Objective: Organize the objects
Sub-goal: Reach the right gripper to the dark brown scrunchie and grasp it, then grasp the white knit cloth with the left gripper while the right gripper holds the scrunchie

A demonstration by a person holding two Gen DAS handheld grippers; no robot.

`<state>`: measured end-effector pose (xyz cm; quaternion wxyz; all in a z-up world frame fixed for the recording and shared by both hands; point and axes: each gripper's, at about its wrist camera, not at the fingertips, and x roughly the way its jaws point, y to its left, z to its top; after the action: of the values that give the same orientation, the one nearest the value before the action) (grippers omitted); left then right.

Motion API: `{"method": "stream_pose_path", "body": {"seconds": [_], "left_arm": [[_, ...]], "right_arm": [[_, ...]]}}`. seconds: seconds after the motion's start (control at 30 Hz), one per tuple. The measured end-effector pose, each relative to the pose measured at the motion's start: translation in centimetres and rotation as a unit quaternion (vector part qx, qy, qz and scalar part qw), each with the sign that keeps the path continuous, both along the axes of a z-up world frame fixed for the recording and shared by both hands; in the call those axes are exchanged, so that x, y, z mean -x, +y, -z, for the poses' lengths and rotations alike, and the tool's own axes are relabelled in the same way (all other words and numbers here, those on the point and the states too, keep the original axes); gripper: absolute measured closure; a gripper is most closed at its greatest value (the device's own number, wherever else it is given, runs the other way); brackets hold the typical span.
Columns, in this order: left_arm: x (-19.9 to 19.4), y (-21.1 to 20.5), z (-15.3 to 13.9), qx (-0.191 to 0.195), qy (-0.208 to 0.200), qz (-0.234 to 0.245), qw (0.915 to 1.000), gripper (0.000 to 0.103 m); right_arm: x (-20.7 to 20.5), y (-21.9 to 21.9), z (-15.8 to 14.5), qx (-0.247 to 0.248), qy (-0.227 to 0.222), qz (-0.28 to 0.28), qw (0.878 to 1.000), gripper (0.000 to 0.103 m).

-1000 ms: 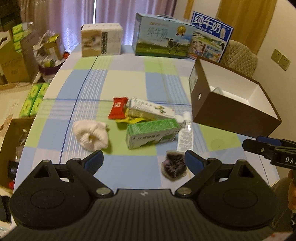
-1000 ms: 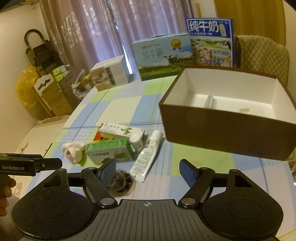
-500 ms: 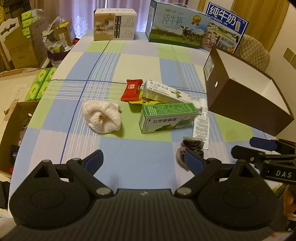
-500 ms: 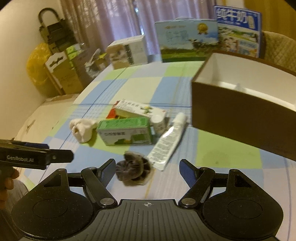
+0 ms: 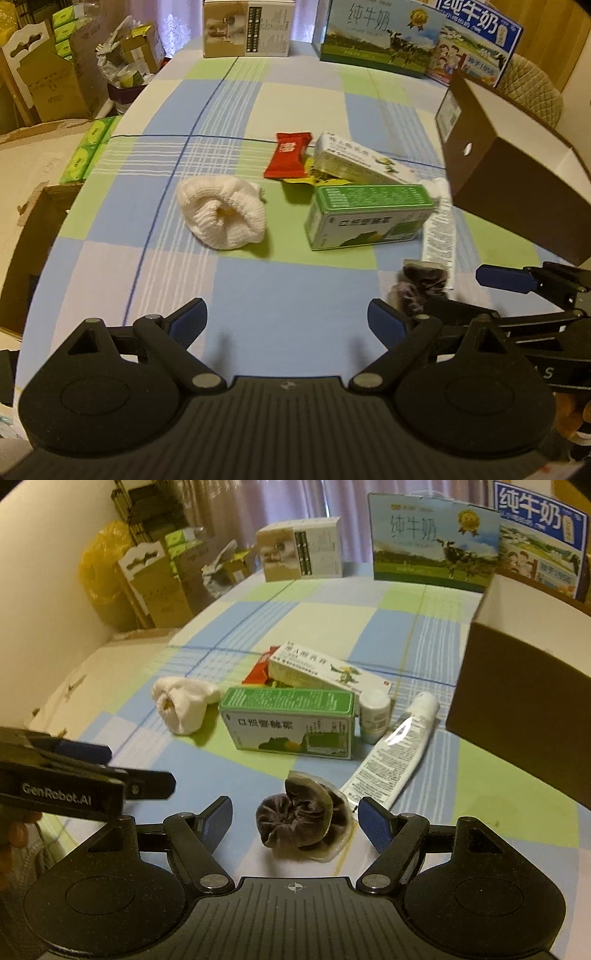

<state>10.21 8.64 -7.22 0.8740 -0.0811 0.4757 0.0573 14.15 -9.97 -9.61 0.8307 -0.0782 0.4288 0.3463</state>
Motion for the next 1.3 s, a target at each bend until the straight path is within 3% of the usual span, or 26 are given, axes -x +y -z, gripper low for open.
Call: {"method": "stream_pose_path", "body": {"seconds": [0.47, 0.63, 0.8, 1.03, 1.3], "left_arm": [[-0.7, 1.5, 1.7, 0.007, 0.021, -0.026, 0.9994, 0.011], [-0.9, 1.5, 1.9, 0.007, 0.025, -0.028, 0.9993, 0.011], [-1.0, 1.5, 1.9, 0.009, 0.025, -0.027, 0.9993, 0.011], [-1.5, 1.9, 1.4, 0.017, 0.014, -0.026, 0.9994, 0.011], [-4.3, 3.0, 0.4, -0.004, -0.009, -0.022, 0.9997, 0.011]], "right_arm": [[-0.4, 2.4, 3.2, 0.054, -0.023, -0.027, 0.998, 0.034], [-0.3, 2.5, 3.8, 0.070, -0.038, -0.035, 0.996, 0.065], [-1.0, 1.4, 2.8, 0.042, -0.036, -0.015, 0.998, 0.076], [-2.1, -0.7, -0.3, -0.014, -0.060, 0.039, 0.997, 0.077], [-4.2, -3.5, -1.7, -0.040, -0.068, 0.102, 0.992, 0.077]]}}
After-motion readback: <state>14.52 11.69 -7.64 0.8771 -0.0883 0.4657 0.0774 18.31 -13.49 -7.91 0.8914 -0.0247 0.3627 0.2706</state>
